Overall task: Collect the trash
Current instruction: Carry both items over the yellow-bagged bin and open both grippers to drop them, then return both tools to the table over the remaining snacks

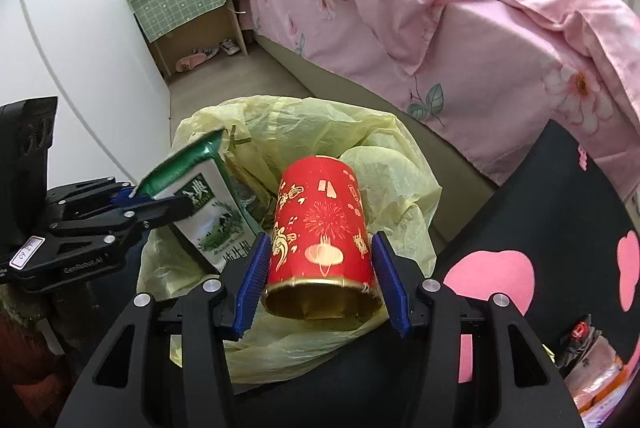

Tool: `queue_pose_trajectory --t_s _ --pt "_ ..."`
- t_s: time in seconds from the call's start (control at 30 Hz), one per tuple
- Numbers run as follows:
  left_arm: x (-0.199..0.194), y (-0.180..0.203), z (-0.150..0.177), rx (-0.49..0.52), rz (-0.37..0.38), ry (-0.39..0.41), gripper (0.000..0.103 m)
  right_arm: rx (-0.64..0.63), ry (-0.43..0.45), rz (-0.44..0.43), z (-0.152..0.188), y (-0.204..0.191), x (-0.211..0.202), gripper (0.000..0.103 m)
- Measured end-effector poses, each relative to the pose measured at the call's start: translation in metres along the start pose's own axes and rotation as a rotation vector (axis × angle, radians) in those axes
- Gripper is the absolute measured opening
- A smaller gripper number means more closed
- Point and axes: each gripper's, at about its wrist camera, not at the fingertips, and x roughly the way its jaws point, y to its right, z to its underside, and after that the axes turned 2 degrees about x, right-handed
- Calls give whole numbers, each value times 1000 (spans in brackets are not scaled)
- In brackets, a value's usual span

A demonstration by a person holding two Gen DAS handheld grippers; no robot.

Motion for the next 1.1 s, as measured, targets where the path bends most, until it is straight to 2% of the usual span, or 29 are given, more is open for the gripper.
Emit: queue_pose_trajectory --t_s 0.2,0.33,0.4,0.47,0.57,0.63,0.77,0.83,0.93,1.0,1.1 --pt "2 -2 -1 -20 -3 -1 31 -8 5 -7 -1 1 3 49" --pt "-8 -16 -8 -111 28 30 33 -6 3 -19 -1 -2 5 54" --pt "-17 -20 -14 -129 19 52 42 -22 10 -17 0 -5 2 59" --pt "-34 -20 -23 -125 -8 110 54 -49 51 10 2 -9 -9 68" --pt "-58 -14 -36 -117 -23 193 60 -31 141 8 8 -5 -40 68" --pt "-73 -7 -43 -113 -17 242 64 16 197 42 14 4 -66 69" --pt "-88 25 -52 -67 42 301 68 124 306 86 41 33 -120 71" --pt "-86 47 -54 -24 84 289 69 159 334 97 57 46 -141 71" --pt "-76 83 -50 48 145 242 69 220 310 132 85 68 -171 71" --pt "-69 109 -46 99 180 218 69 251 335 185 105 77 -192 71" --pt "-59 145 -39 175 216 195 69 300 348 318 136 89 -220 71"
